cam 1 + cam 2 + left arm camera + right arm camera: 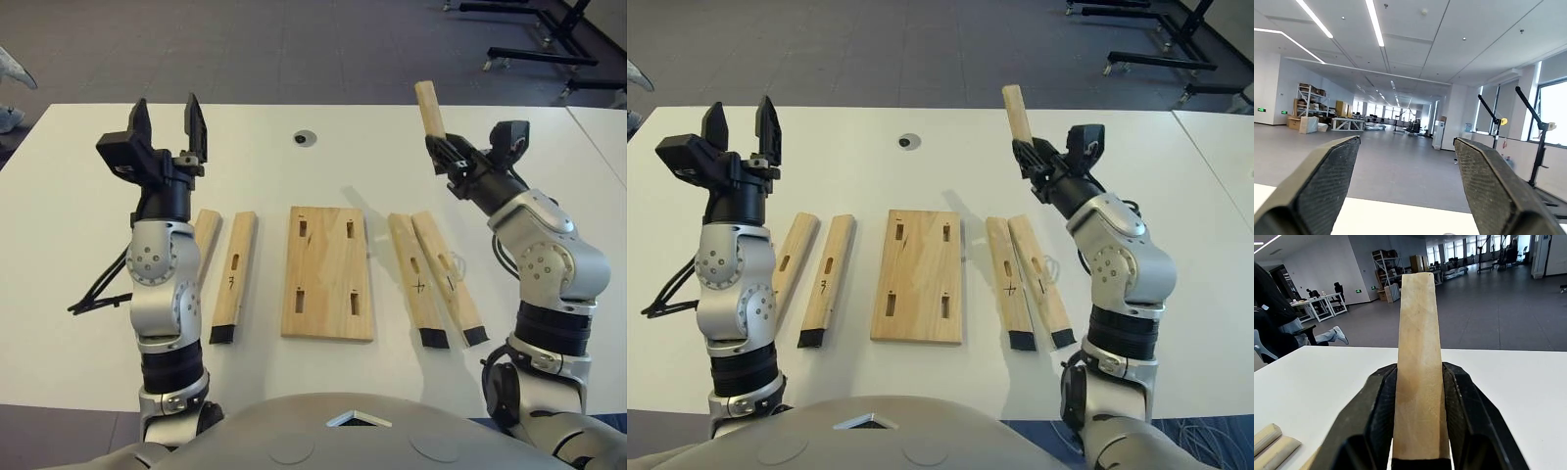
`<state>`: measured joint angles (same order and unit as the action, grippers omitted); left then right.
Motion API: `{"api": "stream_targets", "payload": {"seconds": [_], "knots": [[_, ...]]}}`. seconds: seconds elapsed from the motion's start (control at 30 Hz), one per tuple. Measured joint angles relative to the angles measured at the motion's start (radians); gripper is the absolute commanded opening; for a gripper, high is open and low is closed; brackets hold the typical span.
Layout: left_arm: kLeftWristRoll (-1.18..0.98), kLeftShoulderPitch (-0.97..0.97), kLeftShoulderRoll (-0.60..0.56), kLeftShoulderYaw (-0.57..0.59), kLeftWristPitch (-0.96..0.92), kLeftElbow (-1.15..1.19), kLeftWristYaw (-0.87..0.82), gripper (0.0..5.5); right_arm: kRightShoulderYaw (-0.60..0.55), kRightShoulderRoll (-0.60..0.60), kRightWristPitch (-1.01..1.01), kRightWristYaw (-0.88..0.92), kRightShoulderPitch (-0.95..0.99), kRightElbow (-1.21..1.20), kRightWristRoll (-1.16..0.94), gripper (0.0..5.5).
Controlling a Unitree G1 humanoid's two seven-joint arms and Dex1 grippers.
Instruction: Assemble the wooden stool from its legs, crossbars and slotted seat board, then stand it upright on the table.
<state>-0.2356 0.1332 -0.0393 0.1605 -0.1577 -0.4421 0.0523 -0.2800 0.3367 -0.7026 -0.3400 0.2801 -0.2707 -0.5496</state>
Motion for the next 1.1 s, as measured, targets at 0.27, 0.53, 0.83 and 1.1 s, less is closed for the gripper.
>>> {"api": "stream_targets", "payload": {"seconds": [0.27,0.53,0.83,1.1], "knots": [[-0.312,0.076,-0.006,0.004,-0.193,0.028,0.114,3.49,0.275,-0.024,0.237,-0.090,-0.020,-0.113,0.149,1.29],[-0.834,0.115,0.009,0.046,-0.511,0.053,0.113,3.49,0.516,-0.055,0.511,-0.165,-0.051,-0.069,0.355,1.29],[-0.868,0.115,0.000,0.002,-0.567,0.088,0.087,3.49,0.550,-0.094,0.552,-0.174,-0.033,-0.009,0.385,1.29],[-0.870,0.115,0.003,-0.029,-0.568,0.096,0.088,2.73,0.552,-0.111,0.561,-0.188,-0.033,0.031,0.385,1.29]]}}
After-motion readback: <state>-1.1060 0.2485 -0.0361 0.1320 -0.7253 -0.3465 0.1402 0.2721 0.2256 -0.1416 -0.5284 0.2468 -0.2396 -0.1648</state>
